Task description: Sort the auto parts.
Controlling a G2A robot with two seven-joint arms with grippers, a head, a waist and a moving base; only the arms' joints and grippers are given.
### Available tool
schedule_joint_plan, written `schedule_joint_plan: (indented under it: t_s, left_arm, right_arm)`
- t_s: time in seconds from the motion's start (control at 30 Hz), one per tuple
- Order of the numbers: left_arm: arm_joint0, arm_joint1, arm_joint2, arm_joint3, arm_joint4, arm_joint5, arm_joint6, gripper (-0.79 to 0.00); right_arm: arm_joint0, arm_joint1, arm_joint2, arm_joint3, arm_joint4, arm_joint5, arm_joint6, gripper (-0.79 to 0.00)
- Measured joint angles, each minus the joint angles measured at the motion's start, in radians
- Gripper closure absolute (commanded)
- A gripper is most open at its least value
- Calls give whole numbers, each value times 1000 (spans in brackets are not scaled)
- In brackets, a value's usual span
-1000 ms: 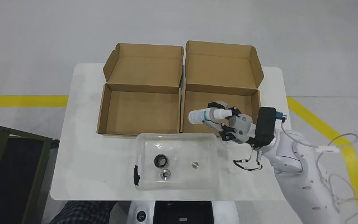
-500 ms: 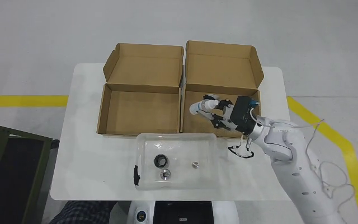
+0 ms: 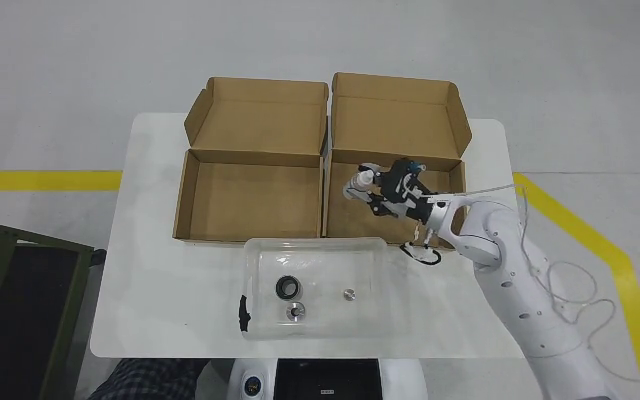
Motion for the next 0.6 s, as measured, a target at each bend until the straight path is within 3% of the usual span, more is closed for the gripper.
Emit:
schedule_joint_plan:
  t_s: [0.6]
  left_arm:
    - [0,0,0,0,0,0,0,-785]
  right_arm:
    - [103,-29,-109,179,-76,54,-4,0]
